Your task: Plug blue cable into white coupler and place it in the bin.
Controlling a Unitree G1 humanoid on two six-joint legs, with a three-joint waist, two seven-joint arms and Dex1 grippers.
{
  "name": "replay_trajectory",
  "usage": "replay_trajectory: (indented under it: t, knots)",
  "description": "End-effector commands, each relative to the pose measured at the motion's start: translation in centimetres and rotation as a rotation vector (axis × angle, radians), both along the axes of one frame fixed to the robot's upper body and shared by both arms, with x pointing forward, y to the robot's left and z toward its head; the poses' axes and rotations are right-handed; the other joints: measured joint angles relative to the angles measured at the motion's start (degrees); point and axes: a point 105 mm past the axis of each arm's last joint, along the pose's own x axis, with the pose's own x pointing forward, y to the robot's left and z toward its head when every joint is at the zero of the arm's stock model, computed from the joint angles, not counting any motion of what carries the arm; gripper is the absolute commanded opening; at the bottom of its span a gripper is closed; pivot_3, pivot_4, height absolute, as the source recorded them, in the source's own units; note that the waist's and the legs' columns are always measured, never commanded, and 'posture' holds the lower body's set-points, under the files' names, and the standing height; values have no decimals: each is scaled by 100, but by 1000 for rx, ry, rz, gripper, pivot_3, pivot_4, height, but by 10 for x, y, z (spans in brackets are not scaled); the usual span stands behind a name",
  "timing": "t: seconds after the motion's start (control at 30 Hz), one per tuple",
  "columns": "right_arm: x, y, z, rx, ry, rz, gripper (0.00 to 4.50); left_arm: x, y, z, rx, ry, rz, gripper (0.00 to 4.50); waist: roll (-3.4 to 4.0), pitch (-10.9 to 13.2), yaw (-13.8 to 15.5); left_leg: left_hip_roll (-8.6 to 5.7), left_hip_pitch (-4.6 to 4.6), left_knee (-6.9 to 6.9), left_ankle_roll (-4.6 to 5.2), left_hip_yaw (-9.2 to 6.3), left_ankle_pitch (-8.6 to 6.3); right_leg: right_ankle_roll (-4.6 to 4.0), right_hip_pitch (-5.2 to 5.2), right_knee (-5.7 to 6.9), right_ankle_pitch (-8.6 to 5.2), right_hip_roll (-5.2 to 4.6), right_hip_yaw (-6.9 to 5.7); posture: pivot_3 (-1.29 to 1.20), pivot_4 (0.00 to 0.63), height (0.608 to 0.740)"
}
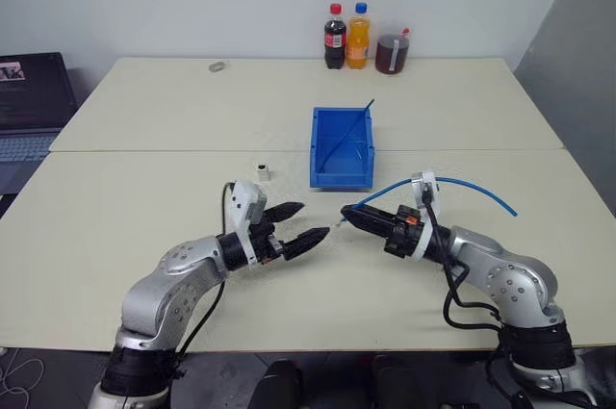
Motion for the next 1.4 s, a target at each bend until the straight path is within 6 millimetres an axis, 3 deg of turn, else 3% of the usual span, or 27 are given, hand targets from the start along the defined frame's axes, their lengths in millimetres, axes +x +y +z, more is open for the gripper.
replay_trajectory:
  t: [0.03, 0.17, 0.27, 0.33, 0.47, 0.53, 0.9, 1.4]
  knots:
    - [-2, -9, 9, -27, -79, -12, 130, -4, 4, 11, 23, -96, 85, 4417, 0, 0, 2, 0, 0, 0, 0, 2, 0, 0, 0, 0, 0, 0, 2, 0, 150, 740]
    - [-2, -12, 6, -56, -93, -19, 129, 4, 17, 1, 122, -130, 278, 4417, -1, 0, 1, 1, 0, 0, 0, 2, 0, 0, -1, -1, 0, 0, 1, 0, 150, 740]
    - [-2, -9, 5, -63, -99, -9, 129, 20, 26, -13, 311, -176, 488, 4417, -1, 1, 4, 0, 1, 0, 0, 3, 0, 0, 0, 0, 0, 1, 2, 0, 150, 740]
    - [-2, -6, 4, -70, -104, 2, 128, 27, 25, -19, 398, -217, 532, 4417, -5, 2, 9, -3, 3, 0, 0, 3, 0, 1, 2, -1, 0, 0, 3, 0, 150, 740]
    - [-2, -4, 3, -78, -112, 13, 128, 50, 39, -24, 407, -175, 735, 4417, -10, 5, 26, -8, -1, 4, 0, 2, 0, 3, 3, 1, 1, -4, 0, 0, 150, 740]
    - [-3, -2, 3, -80, -116, 17, 128, 61, 47, -33, 402, -72, 827, 4417, -13, 7, 21, -4, -4, 5, 0, -1, 0, 4, 2, 0, 2, -1, -4, 0, 150, 740]
    - [-6, 0, 4, -89, -133, 22, 128, 107, 45, -17, 295, -17, 874, 4417, -26, 14, 2, -6, -11, 6, -1, -3, 1, 4, -4, 2, 2, -2, -9, 0, 150, 740]
    - [-7, -1, 6, -93, -143, 5, 127, 128, 48, -10, 234, -5, 863, 4417, -30, 17, 3, -8, -19, 8, -3, -5, 2, 4, -8, 2, 3, -4, -12, 0, 150, 740]
